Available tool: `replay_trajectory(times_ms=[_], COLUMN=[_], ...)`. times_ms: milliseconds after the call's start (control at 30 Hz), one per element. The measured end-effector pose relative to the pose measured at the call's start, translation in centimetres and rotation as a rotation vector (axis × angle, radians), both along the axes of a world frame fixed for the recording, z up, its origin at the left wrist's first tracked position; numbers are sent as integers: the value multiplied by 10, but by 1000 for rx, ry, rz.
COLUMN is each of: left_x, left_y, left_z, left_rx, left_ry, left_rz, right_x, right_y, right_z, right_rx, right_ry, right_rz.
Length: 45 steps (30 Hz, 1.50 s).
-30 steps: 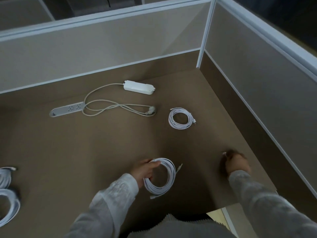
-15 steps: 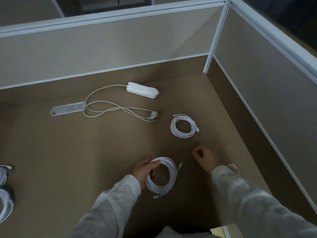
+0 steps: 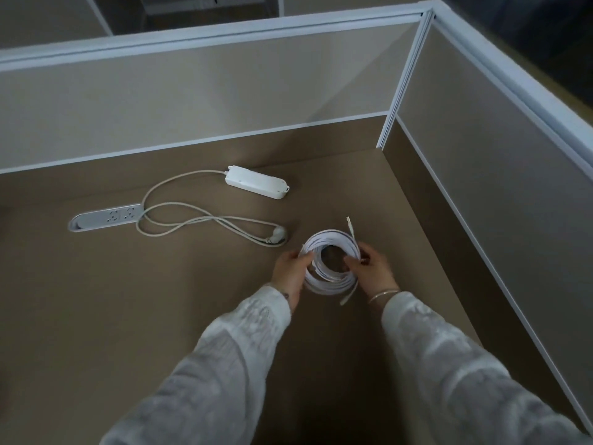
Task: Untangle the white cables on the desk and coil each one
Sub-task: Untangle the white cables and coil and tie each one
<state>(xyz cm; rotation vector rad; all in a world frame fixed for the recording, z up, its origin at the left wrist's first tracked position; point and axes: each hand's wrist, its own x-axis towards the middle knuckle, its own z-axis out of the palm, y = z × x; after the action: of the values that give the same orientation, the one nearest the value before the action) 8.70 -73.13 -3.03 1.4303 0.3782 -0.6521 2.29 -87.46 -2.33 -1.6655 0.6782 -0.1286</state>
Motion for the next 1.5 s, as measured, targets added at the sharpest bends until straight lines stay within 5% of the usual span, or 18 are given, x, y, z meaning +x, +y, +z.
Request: replay_trajectory(times_ms=[400, 700, 1500], left_x=[31, 23, -111], left_y=[-31, -2, 371], left_z=[-33, -38, -34], left_rx=[493, 467, 423], left_ry=[-112, -22, 16], left_rz=[-270, -307, 170], right_x=[40, 27, -41], right_y=[-32, -6, 341], right_z=[-38, -39, -20], right_rx=[-401, -341, -288], right_ry=[297, 400, 350], right_rz=[131, 145, 738])
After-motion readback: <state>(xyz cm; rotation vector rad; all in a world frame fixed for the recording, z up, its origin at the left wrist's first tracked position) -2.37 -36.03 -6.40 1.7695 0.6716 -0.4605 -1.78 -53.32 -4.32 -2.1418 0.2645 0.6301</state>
